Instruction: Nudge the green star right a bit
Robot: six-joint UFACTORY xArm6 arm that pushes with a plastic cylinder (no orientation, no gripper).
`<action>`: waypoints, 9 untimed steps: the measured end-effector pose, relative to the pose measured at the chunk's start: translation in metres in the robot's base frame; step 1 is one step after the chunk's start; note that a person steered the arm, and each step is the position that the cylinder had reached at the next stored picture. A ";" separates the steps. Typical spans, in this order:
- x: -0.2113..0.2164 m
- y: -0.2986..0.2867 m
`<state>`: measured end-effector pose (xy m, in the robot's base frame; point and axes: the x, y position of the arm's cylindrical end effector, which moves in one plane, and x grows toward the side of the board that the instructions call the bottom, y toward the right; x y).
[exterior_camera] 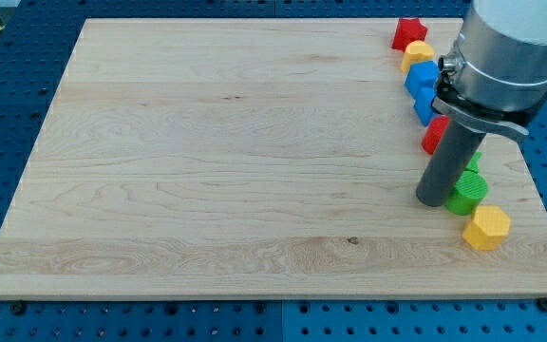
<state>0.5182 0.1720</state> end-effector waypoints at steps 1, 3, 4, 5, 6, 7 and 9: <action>-0.007 -0.010; -0.052 -0.028; -0.054 -0.018; -0.054 -0.001; -0.054 0.018; -0.050 0.026; -0.017 0.026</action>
